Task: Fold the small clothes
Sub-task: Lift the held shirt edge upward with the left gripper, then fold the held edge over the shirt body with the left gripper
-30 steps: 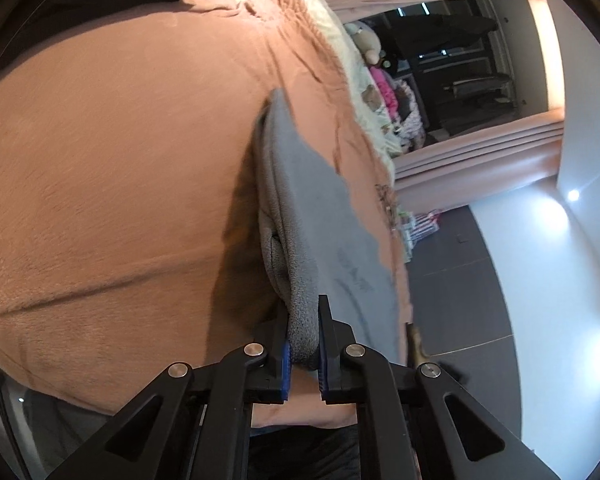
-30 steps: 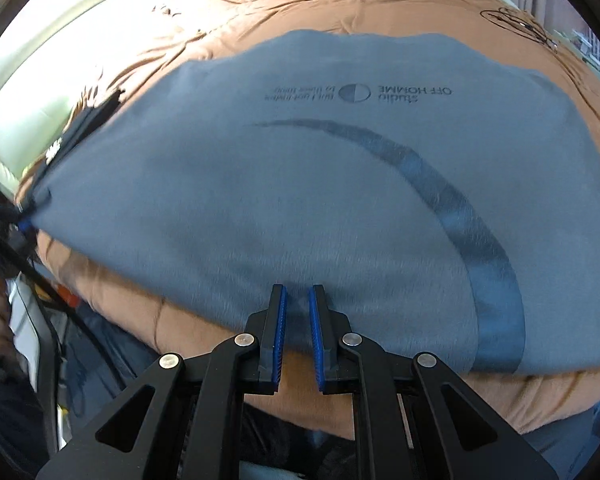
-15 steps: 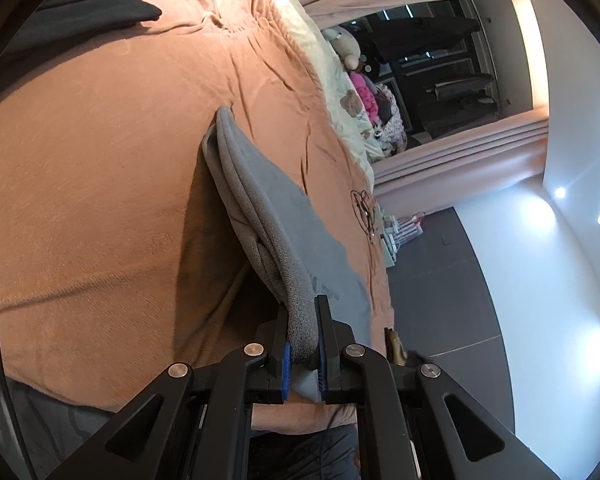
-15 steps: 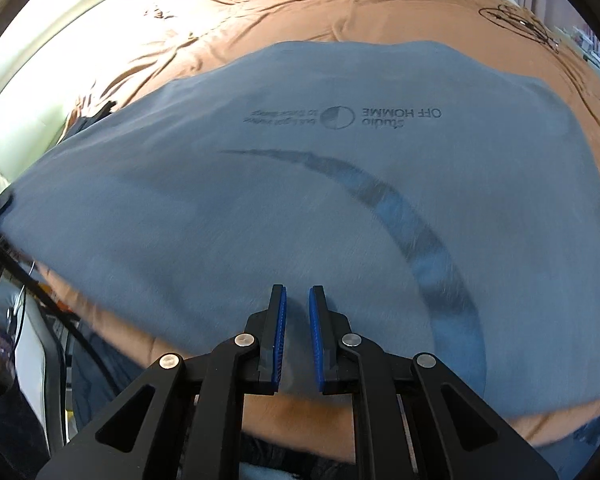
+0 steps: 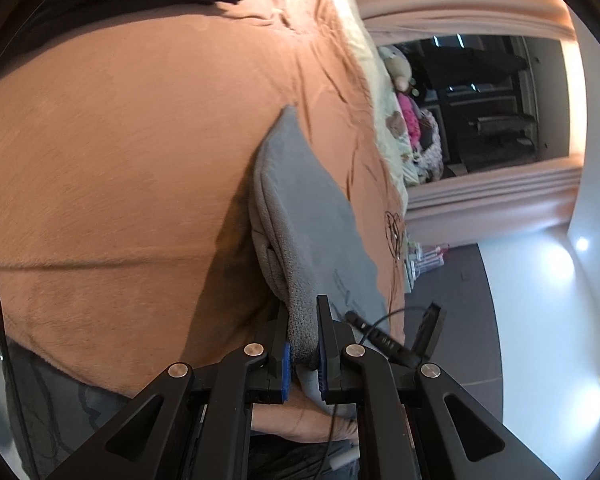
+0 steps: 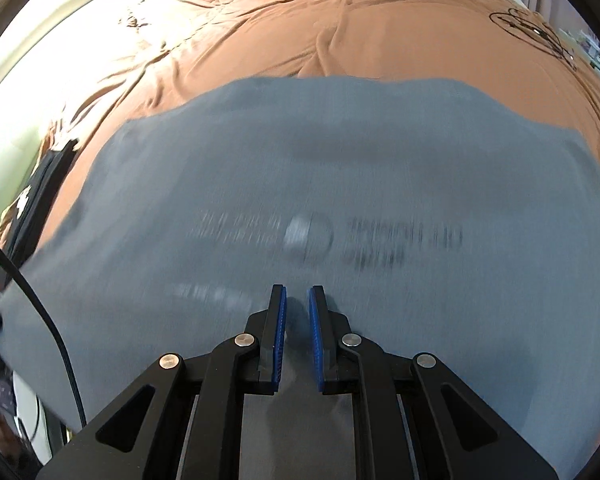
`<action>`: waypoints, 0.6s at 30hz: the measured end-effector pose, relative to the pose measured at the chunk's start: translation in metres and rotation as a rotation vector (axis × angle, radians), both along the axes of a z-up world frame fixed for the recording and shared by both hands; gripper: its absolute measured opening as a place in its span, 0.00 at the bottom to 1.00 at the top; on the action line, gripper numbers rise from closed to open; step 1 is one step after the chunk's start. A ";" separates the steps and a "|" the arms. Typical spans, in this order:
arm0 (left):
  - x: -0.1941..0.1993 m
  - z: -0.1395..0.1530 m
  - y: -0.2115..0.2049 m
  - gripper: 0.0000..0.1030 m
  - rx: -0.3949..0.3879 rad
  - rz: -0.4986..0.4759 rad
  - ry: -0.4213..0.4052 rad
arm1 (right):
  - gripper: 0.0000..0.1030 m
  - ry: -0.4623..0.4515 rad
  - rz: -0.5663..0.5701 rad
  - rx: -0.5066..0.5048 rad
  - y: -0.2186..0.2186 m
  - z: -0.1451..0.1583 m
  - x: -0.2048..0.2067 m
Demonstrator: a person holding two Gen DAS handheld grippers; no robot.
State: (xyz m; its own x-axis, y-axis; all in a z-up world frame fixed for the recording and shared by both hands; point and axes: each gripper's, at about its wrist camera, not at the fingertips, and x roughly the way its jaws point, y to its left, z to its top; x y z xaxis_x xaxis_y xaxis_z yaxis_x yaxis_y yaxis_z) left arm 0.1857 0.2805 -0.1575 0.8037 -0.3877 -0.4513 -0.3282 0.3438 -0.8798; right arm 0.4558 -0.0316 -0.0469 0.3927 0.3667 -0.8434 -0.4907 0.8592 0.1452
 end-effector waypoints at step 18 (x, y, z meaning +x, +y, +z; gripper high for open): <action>-0.019 -0.056 0.008 0.10 -0.109 0.089 0.138 | 0.08 -0.012 -0.039 -0.076 0.049 -0.001 0.113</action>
